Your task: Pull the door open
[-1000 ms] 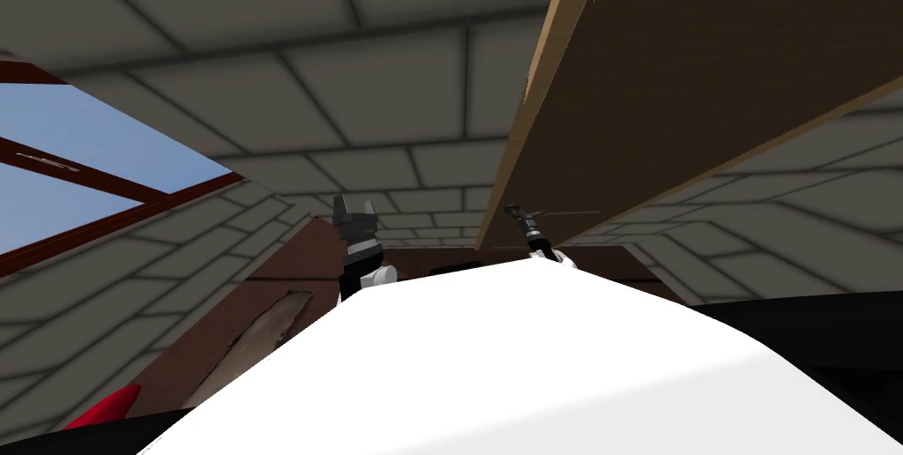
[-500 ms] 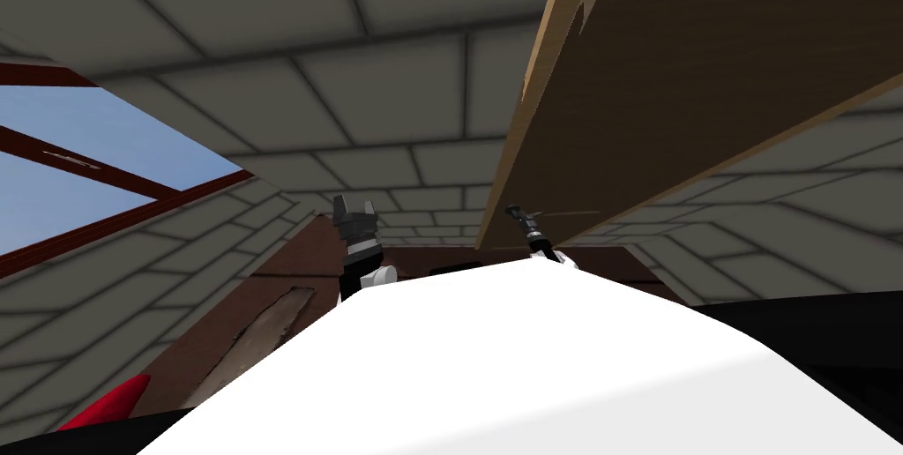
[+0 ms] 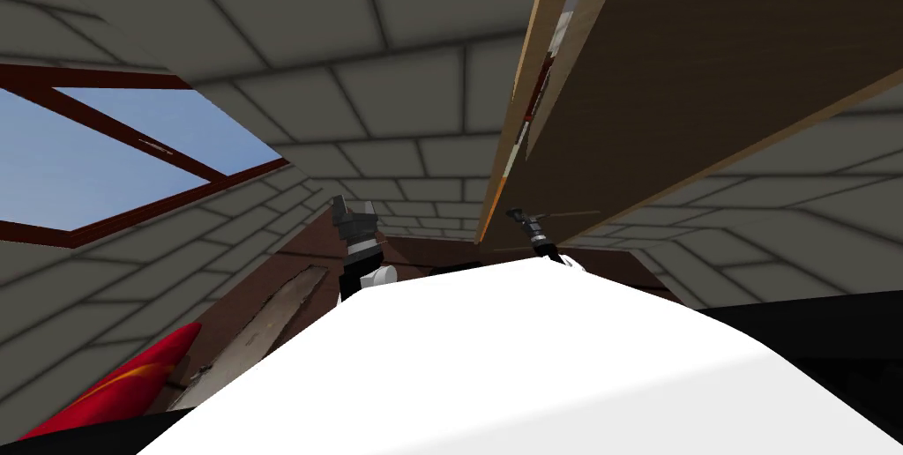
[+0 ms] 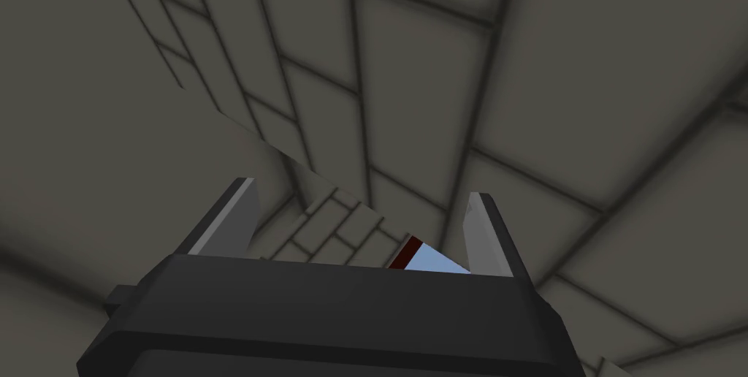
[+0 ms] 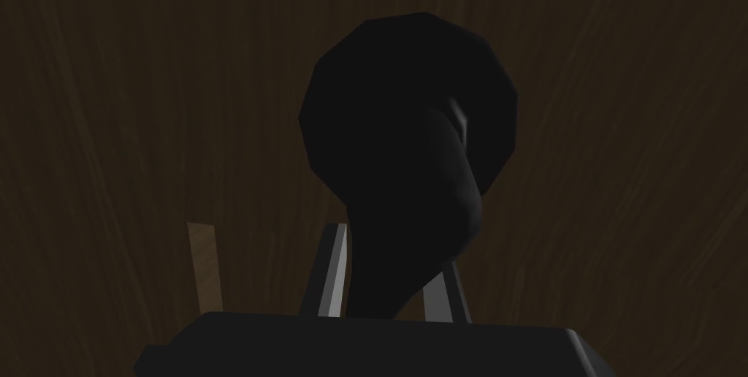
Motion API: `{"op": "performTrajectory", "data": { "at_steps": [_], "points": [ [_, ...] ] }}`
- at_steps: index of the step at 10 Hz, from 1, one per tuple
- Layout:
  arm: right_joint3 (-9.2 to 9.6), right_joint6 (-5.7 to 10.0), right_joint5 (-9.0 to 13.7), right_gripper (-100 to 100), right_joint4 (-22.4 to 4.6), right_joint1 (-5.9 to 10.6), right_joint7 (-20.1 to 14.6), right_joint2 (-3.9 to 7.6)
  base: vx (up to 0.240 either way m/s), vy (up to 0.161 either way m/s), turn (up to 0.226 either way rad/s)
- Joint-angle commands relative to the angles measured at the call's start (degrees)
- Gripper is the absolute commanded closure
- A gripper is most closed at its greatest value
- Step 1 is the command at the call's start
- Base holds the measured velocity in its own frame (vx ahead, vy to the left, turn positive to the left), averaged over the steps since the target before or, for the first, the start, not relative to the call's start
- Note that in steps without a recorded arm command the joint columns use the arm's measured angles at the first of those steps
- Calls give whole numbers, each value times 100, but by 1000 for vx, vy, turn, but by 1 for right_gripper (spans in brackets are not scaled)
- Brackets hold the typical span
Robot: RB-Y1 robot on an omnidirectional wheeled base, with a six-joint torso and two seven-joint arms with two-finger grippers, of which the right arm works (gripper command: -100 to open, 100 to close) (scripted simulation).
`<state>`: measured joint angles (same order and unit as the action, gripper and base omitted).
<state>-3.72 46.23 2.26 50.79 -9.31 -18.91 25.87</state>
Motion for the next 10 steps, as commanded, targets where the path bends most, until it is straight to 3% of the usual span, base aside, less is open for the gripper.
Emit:
{"op": "performTrajectory", "data": {
  "at_steps": [1,4,5,6,10],
  "points": [
    [79,174,-33,100,-4,-88,-104,84,-211,-59,142],
    [185,378,-72,100,10,-242,-264,227,-182,-55,118],
    [158,298,-59,100,12,-230,-230,201,-82,-24,21],
    [198,453,-68,100,-30,-317,-298,259,-146,-51,167],
    [263,775,-81,100,-103,-478,-414,389,-215,-76,164]
  ]
}}
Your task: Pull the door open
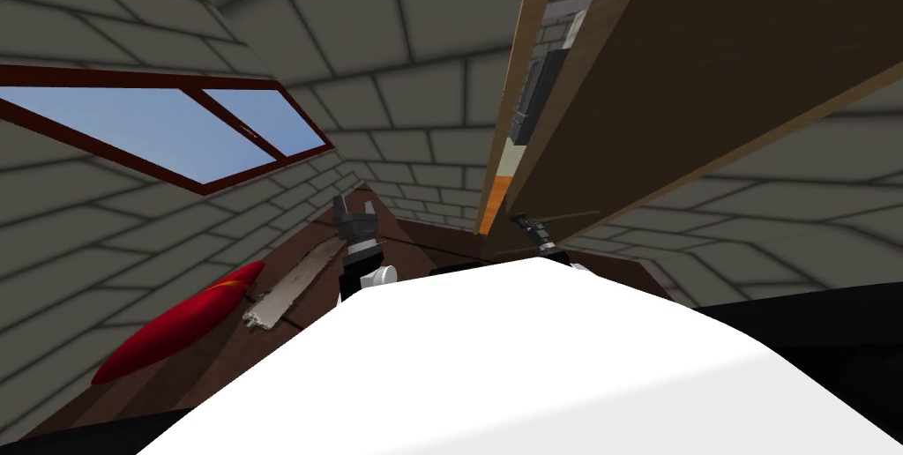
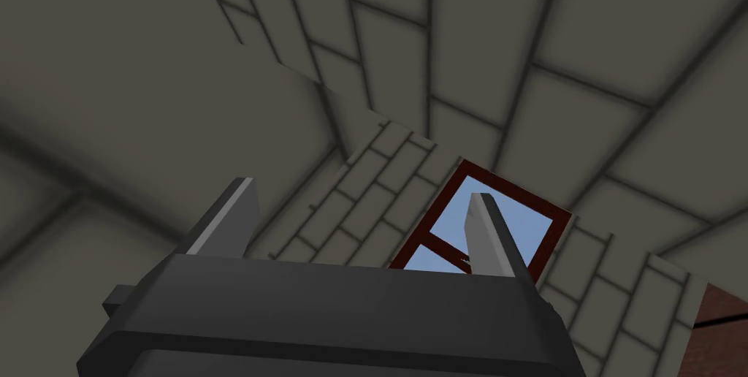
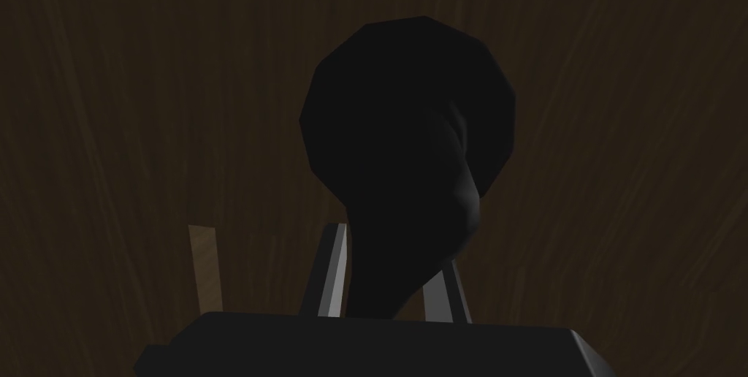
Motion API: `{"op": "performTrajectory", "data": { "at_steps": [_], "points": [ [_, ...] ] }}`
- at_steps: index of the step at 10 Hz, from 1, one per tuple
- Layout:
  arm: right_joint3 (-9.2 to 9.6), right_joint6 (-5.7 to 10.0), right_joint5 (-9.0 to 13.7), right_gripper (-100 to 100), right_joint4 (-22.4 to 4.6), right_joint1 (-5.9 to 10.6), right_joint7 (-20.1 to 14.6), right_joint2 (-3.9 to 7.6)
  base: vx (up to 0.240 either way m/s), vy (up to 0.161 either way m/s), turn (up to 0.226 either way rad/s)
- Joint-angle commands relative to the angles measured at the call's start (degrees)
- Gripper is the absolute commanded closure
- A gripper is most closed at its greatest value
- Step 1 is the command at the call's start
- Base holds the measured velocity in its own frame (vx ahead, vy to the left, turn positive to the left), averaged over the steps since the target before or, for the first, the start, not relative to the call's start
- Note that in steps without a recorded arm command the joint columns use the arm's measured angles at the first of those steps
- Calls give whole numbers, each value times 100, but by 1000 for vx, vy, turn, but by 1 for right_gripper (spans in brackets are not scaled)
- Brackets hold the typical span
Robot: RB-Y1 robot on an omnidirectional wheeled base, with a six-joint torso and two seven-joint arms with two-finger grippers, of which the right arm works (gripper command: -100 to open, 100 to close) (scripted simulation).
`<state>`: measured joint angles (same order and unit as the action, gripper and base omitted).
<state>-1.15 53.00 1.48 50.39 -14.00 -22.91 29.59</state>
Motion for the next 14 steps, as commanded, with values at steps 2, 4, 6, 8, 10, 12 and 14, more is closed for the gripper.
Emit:
{"op": "performTrajectory", "data": {
  "at_steps": [2,4,6,8,10,12,14],
  "points": [
    [46,290,-11,100,-106,-105,-83,95,-172,-58,142],
    [83,474,-18,100,-148,-196,-149,169,-192,-62,160],
    [99,534,-26,100,-240,-188,-172,181,-129,-52,122],
    [118,671,-35,100,-310,-220,-209,225,-222,-91,177],
    [139,823,-45,100,-388,-255,-250,273,-235,-80,194],
    [163,999,-56,100,-478,-296,-298,329,-258,-84,182],
    [189,1027,-67,100,-528,-278,-313,323,-185,-58,102]
  ]
}}
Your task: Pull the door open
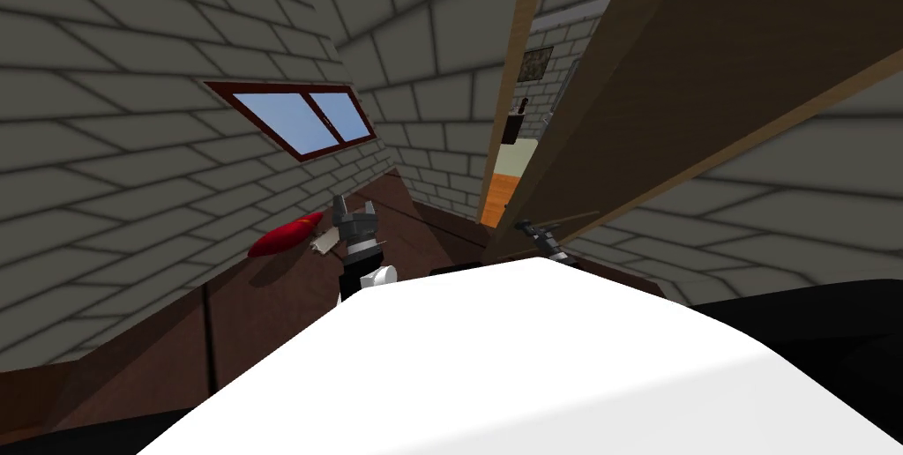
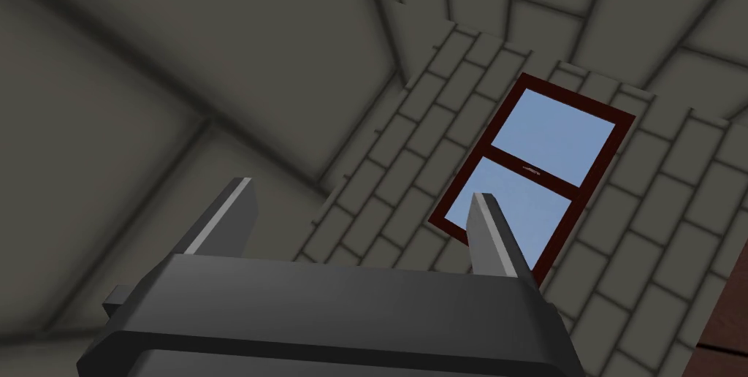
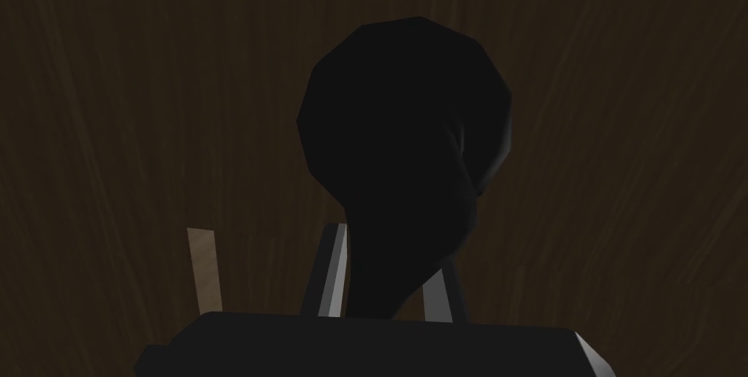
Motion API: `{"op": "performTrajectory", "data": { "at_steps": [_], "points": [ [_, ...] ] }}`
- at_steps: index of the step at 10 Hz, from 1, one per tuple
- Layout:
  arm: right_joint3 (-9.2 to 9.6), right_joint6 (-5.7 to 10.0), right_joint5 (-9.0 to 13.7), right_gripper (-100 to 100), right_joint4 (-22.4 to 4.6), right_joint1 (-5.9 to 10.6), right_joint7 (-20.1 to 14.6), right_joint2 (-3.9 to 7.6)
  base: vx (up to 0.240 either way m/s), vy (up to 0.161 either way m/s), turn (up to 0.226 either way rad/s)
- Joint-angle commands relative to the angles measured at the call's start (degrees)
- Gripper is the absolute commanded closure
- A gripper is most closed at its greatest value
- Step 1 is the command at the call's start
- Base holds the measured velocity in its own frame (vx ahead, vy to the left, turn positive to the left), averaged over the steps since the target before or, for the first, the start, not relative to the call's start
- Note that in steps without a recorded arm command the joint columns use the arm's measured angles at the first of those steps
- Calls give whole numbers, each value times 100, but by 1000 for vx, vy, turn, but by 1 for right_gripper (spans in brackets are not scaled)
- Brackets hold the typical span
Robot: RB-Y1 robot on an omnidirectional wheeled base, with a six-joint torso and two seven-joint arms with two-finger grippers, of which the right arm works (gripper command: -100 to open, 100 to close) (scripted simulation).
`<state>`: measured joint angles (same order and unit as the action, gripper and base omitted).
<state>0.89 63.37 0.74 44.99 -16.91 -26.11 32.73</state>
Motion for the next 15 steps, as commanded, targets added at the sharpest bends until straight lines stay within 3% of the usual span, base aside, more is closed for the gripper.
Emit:
{"op": "performTrajectory", "data": {
  "at_steps": [1,9,10,11,15],
  "points": [
    [8,99,-6,100,-63,-11,-19,28,-154,-52,181],
    [45,559,-36,100,-355,-62,-109,159,-219,-77,171],
    [47,592,-38,100,-375,-65,-116,168,-190,-52,124],
    [60,515,-43,100,-312,-88,-115,147,-79,-22,24],
    [82,634,-63,100,-452,-35,-144,174,-181,-60,153]
  ]
}}
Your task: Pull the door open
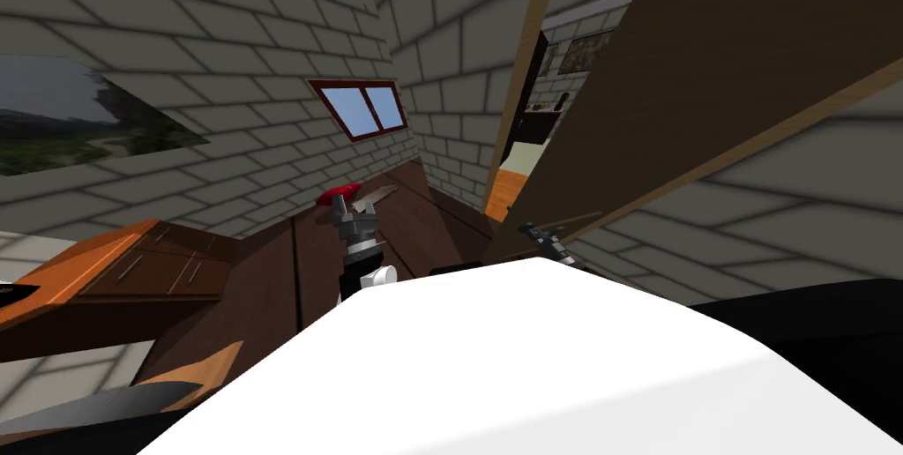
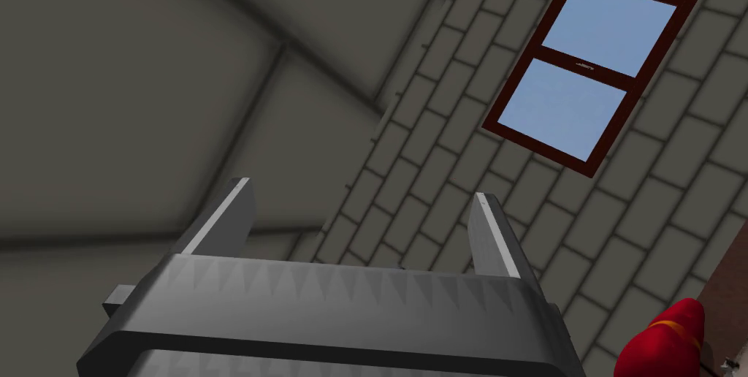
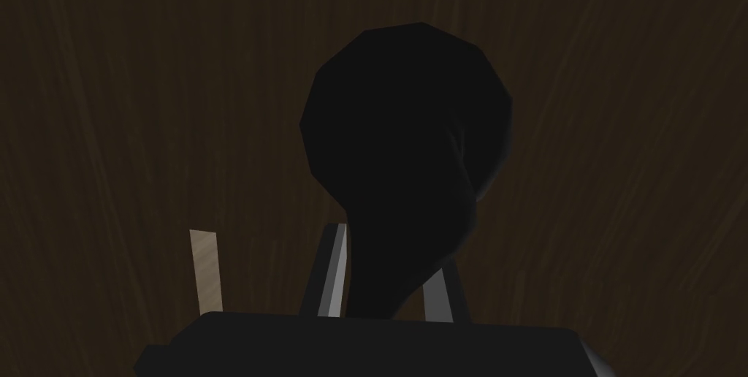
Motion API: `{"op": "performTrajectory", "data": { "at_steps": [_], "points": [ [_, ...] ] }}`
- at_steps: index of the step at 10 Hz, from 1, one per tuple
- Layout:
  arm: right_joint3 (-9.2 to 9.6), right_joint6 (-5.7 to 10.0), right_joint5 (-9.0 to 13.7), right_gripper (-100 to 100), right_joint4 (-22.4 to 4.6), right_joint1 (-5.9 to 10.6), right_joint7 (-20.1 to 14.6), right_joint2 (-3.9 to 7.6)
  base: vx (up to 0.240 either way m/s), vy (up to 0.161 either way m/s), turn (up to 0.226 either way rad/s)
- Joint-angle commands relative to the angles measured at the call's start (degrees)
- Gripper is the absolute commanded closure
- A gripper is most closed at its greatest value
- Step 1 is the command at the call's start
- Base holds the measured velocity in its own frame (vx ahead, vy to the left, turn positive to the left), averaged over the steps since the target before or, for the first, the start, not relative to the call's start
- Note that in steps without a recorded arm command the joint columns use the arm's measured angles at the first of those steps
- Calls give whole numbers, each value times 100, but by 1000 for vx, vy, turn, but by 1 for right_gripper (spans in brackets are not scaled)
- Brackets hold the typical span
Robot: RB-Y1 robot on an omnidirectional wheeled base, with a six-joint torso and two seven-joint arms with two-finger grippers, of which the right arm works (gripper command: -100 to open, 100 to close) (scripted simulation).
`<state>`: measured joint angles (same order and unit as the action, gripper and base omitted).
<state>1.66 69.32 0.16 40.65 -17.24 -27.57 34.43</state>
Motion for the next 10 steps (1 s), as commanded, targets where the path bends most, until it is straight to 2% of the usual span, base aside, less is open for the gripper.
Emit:
{"op": "performTrajectory", "data": {
  "at_steps": [1,6,9,10],
  "points": [
    [8,69,-10,100,-52,13,-5,13,-201,-86,134],
    [27,219,-33,100,-219,84,-37,54,-208,-69,155],
    [53,234,-48,100,-253,93,-48,41,-138,-59,85],
    [94,303,-85,100,-265,86,-57,51,-156,-44,140]
  ]
}}
